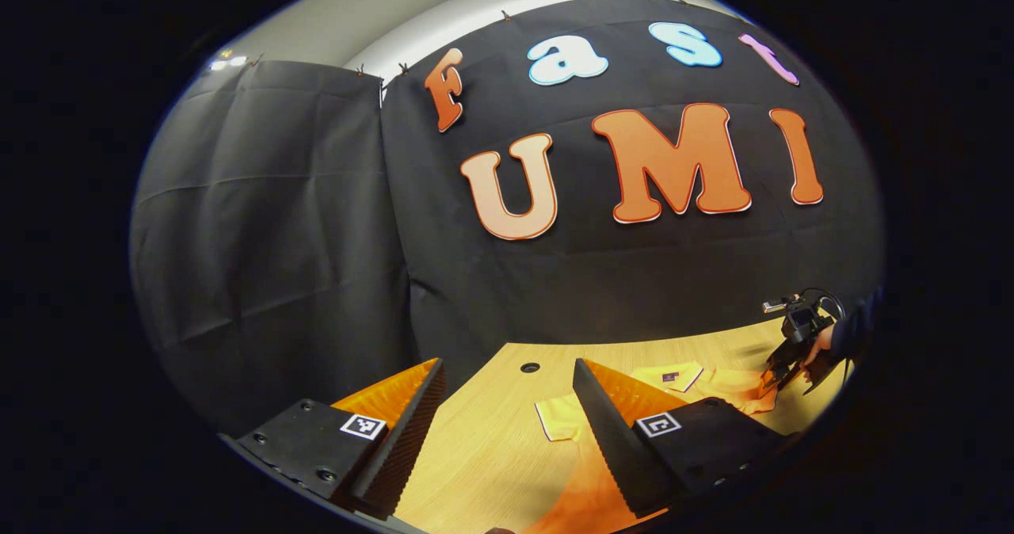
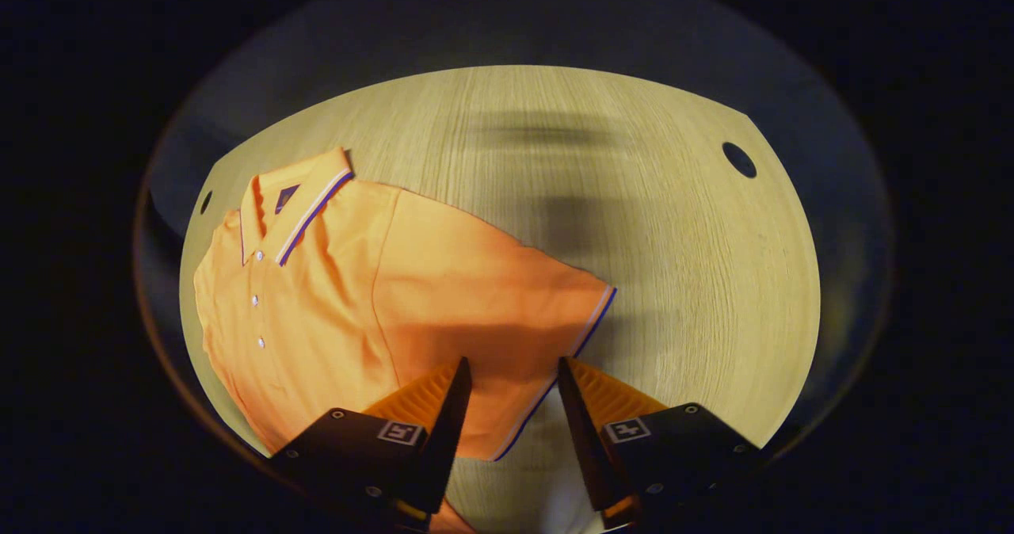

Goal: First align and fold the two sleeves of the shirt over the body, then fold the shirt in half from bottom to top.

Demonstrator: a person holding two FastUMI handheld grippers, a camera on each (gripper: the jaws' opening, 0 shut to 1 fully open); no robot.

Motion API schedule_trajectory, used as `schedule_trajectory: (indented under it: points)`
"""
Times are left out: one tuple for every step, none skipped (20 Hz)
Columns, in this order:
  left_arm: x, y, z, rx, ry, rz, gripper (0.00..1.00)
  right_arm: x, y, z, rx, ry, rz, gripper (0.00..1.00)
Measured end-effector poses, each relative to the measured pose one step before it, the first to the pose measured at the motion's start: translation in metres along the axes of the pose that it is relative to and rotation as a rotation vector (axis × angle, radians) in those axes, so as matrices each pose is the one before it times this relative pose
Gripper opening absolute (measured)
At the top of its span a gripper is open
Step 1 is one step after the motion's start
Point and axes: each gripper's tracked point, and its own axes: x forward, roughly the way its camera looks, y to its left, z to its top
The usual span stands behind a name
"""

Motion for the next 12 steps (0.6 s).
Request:
schedule_trajectory:
  points:
    - [0.00182, 0.00049, -0.00024, -0.00778, 0.00167, 0.00006, 0.99, -0.00167, 0.00185, -0.00003, 0.03473, 0.00664, 0.02459, 0.44]
    - [0.00071, 0.00032, -0.00047, -0.00209, 0.00085, -0.00217, 0.99, -0.00188, 0.00615, -0.00131, 0.02452, 0.0163, 0.05797, 0.2]
    - [0.00013, -0.0015, 0.00049, 0.00143, -0.00204, -0.00461, 0.99, -0.00402, 0.00541, 0.00032, 0.03288, 0.00744, 0.04743, 0.2]
    - [0.00016, -0.00182, 0.00069, 0.00162, -0.00399, -0.00592, 0.99, -0.00428, 0.00218, 0.00957, 0.01022, -0.03713, 0.01436, 0.2]
    - [-0.00128, 0.00003, 0.00124, -0.00161, -0.00531, -0.00528, 0.99, -0.00867, 0.00043, 0.01694, 0.03287, -0.0644, -0.00044, 0.12]
    - [-0.00057, 0.00038, -0.0008, -0.0029, 0.00078, -0.00269, 0.99, 0.00213, 0.01547, 0.0008, 0.02369, -0.01421, 0.06506, 0.05]
    - [0.00013, 0.00082, -0.00049, -0.0046, 0.00407, -0.00048, 0.99, -0.0132, 0.01428, 0.00069, 0.0098, 0.0052, 0.04555, 0.04]
    - [0.00075, 0.00013, -0.00201, -0.00589, 0.00265, -0.00031, 0.99, 0.00218, 0.00506, 0.00254, -0.01041, -0.01031, 0.0039, 0.04]
    - [0.00048, 0.0002, -0.00089, -0.00647, 0.00314, 0.00008, 0.99, -0.00295, 0.00776, -0.00154, -0.01755, -0.00078, 0.01263, 0.04]
    - [-0.00046, 0.00035, -0.00015, -0.00621, 0.002, 0.00153, 0.99, -0.00194, 0.01213, 0.00082, -0.01315, -0.01223, 0.02397, 0.04]
    - [0.00006, 0.00039, -0.00026, -0.00408, 0.00079, -0.00015, 0.99, -0.00156, 0.01075, -0.00026, -0.01597, -0.01017, 0.01485, 0.04]
    - [-0.00009, 0.00123, -0.00104, -0.00166, -0.00107, 0.0037, 0.99, -0.00091, 0.00829, 0.00299, -0.0232, -0.01786, 0.00412, 0.04]
